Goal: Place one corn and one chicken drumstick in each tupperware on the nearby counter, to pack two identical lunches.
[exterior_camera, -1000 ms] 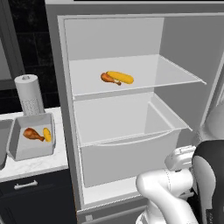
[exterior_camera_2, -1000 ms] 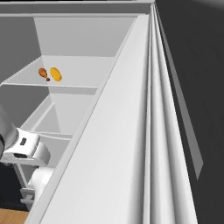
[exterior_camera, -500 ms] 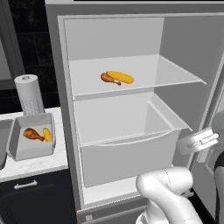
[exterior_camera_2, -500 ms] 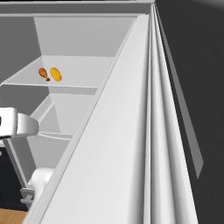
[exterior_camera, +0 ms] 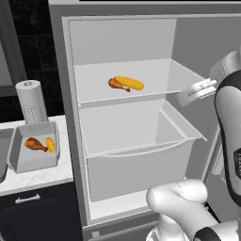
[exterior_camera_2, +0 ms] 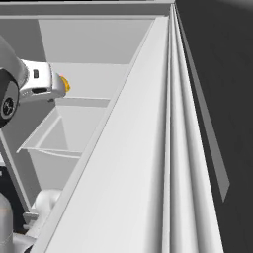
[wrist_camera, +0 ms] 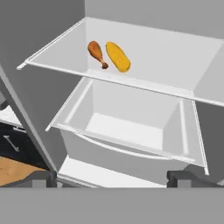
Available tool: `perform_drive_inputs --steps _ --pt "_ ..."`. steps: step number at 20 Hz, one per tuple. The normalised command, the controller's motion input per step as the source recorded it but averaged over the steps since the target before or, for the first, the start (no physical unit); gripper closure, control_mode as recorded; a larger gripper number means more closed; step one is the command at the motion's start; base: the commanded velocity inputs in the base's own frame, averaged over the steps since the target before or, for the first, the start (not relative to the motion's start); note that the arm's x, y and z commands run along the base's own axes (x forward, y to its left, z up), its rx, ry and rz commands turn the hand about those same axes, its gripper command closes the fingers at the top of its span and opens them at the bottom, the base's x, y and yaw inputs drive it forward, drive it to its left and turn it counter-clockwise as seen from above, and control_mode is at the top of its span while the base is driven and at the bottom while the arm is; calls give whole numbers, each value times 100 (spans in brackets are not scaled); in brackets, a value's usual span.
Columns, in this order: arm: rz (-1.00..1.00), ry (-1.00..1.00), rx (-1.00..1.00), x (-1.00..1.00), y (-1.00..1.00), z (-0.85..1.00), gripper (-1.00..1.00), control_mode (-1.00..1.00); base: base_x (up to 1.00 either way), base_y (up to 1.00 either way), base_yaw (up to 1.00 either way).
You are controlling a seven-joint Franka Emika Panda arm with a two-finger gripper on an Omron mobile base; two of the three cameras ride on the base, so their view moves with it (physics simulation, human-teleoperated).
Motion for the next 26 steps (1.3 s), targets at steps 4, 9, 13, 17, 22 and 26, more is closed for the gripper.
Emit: perform_drive_inputs --steps 4,9,13,17,22,26 --pt "0 2 0 99 10 -9 -100 -100 0 0 0" --pt "0 -8 1 99 0 -18 -100 -100 0 0 0" --pt "1 -6 2 88 1 -4 -100 -100 0 0 0" --pt "9 -3 1 42 14 -18 -100 -100 0 0 0" --pt "14 -9 0 22 21 -40 -100 -100 0 0 0" --pt "13 -6 0 31 23 -14 -100 -100 0 0 0"
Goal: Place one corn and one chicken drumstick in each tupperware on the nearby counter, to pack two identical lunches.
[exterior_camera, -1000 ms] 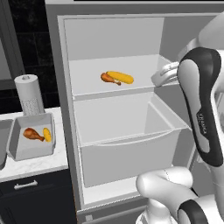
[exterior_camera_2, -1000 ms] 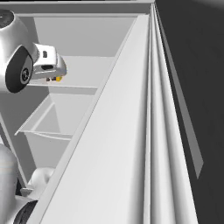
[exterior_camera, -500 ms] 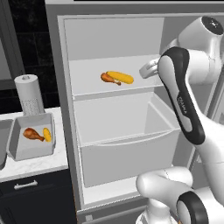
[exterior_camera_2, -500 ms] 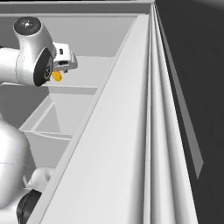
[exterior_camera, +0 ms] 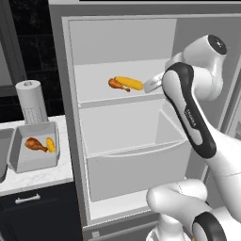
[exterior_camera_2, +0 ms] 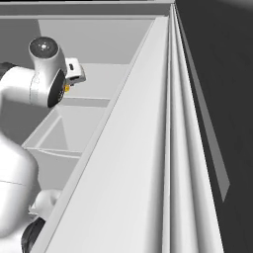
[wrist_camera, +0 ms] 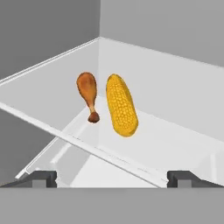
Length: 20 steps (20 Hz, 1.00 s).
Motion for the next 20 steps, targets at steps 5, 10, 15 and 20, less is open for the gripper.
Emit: perform_drive_inputs --steps 5,10,15,20 --pt "3 1 -1 63 19 1 -100 -100 0 0 0" --pt "0 13 -3 56 15 6 -100 -100 0 0 0" --pt "0 18 -2 51 16 -1 -100 -100 0 0 0" --pt "1 7 -1 16 6 -17 -100 -100 0 0 0"
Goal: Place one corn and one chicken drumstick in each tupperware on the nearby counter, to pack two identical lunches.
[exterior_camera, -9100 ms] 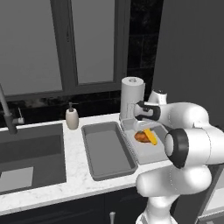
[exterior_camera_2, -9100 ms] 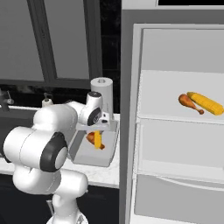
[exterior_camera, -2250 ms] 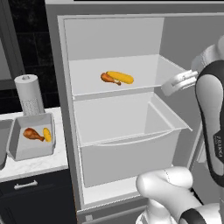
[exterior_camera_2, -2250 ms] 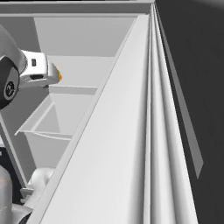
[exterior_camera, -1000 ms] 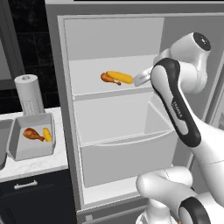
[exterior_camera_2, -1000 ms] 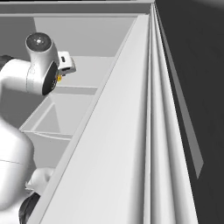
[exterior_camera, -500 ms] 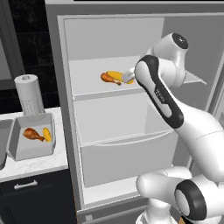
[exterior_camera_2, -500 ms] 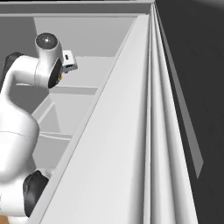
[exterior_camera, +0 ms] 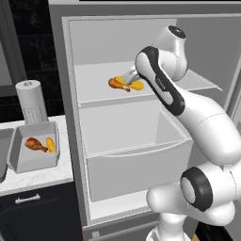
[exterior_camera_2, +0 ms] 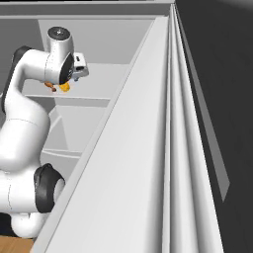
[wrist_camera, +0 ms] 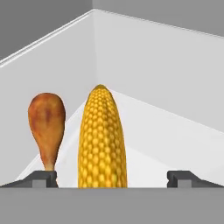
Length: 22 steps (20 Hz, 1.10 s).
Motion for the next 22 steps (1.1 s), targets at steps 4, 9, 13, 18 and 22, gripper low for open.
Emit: perform_drive_inputs --steps 4,9,13,18,22 --pt "3 -1 -1 0 0 -29 -100 -100 0 0 0" --pt "4 -17 -3 0 0 -49 -100 -100 0 0 0" --pt "5 -23 -2 8 -2 -14 -100 -100 0 0 0" --pt "1 -6 0 29 -2 1 -100 -100 0 0 0" --pt "0 10 0 30 12 0 -100 -100 0 0 0"
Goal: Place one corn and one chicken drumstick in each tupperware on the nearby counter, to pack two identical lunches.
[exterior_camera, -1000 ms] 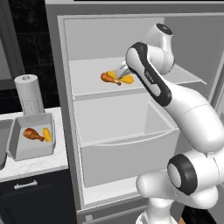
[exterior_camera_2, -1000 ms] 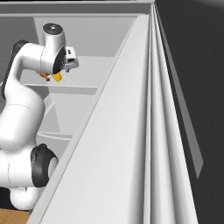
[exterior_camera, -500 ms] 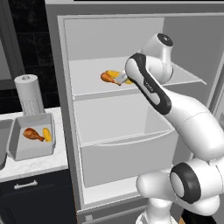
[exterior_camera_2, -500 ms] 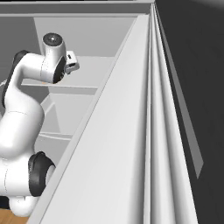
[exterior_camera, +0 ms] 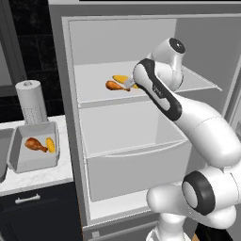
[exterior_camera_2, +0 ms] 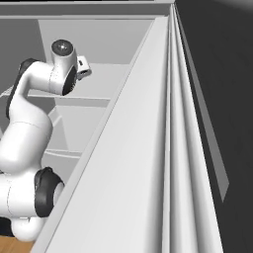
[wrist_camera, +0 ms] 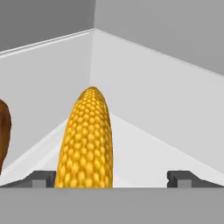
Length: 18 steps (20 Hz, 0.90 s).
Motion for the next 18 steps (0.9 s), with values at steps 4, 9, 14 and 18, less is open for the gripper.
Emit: perform_drive_inputs --steps 4,9,14,18 --pt "0 7 0 2 4 -13 -100 -100 0 0 0" --pt "0 0 0 0 1 -10 -100 -100 0 0 0" --pt "1 0 0 0 9 -15 100 -100 0 0 0" --pt "1 0 0 0 11 -20 100 -100 0 0 0"
